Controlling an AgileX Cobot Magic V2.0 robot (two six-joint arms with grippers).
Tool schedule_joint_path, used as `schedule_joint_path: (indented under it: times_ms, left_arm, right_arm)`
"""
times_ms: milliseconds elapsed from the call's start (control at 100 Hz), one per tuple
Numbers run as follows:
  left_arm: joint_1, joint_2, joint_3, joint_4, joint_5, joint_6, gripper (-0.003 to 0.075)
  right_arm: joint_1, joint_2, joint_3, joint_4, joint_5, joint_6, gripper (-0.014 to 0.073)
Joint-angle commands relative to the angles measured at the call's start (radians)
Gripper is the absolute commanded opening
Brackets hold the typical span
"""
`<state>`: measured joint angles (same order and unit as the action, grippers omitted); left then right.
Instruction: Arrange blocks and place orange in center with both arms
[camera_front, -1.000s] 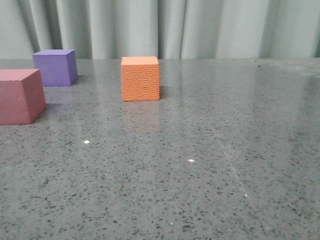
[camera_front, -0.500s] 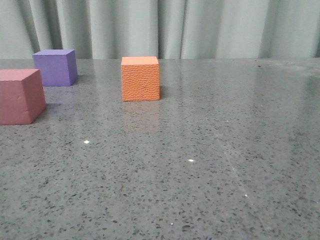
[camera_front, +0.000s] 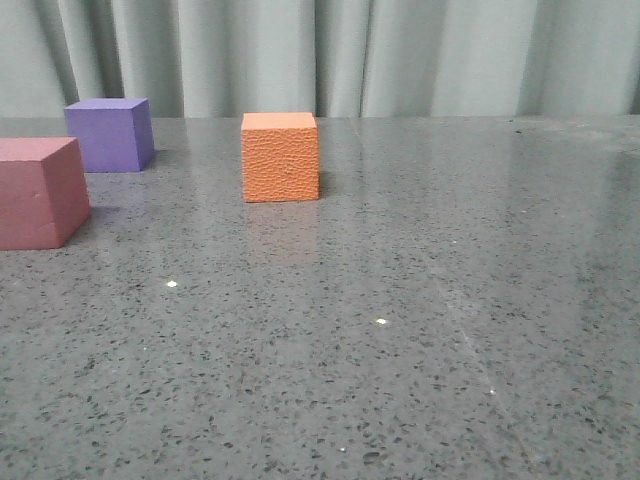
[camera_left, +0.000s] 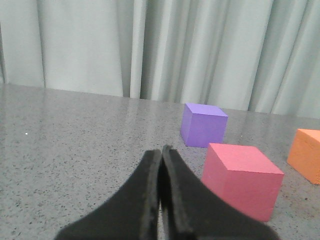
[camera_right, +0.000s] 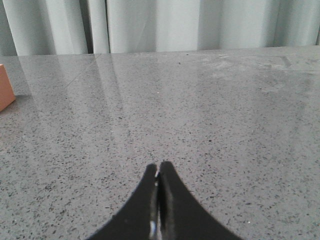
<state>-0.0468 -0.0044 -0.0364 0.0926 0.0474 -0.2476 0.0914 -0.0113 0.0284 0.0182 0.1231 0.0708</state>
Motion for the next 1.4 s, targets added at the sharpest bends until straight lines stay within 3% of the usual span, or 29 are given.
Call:
schedule_joint_path:
  times_ms: [0,210,440,650,1000,1100,1200,1240,1310,1340,1390]
  left_arm:
    - [-0.005,0.024,-0.128,-0.031,0.020,-0.015,-0.0019]
    - [-0.005,0.258,-0.470,-0.041,0.332,-0.015,-0.0019]
    - [-0.005,0.550,-0.803,-0.041,0.515,0.055,-0.0019]
    - [-0.005,0.724,-0.957,-0.041,0.523,0.057,-0.0019]
    - [-0.005,0.829,-0.974,-0.043,0.512,0.057,-0.0008]
    - [-0.005,0.836,-0.974,-0.068,0.512,0.057,0.0120]
    - [-0.005,0.836,-0.974,-0.080,0.512,0.058,0.0388]
    - [-0.005,0.836,-0.974,-0.093,0.512,0.058,0.0538]
    - [-0.005,0.836,-0.974,-0.100,0.514,0.058,0.0703]
    - [-0.005,0.836,-0.974,-0.100,0.518,0.058,0.0721]
    - [-0.005,0.836,-0.974,-0.108,0.528,0.063,0.0688]
  right_arm:
    - [-0.007,-0.020,-0.014,0.001,-0.090,-0.007,-0.0067]
    - [-0.007,-0.020,-0.014,0.001,-0.090,-0.007,-0.0067]
    - [-0.007,-0.020,-0.014,0.001,-0.090,-0.007,-0.0067]
    - [-0.007,-0.020,-0.014,0.001,-0.090,-0.007,-0.0067]
    - [-0.007,-0.020,-0.014,0.001,-0.090,-0.007,-0.0067]
    - [-0.007,-0.020,-0.014,0.001,-0.090,-0.007,-0.0067]
    - [-0.007,-0.020,-0.014,0.001,-0.090,-0.007,-0.0067]
    - [-0.007,-0.020,-0.014,0.001,-0.090,-0.007,-0.0067]
    - [-0.007,-0.020,-0.014,0.001,-0.090,-0.007,-0.0067]
    - [-0.007,-0.020,-0.014,0.001,-0.090,-0.007,-0.0067]
    - [-0.007,-0.020,-0.014,0.001,-0.090,-0.007,-0.0067]
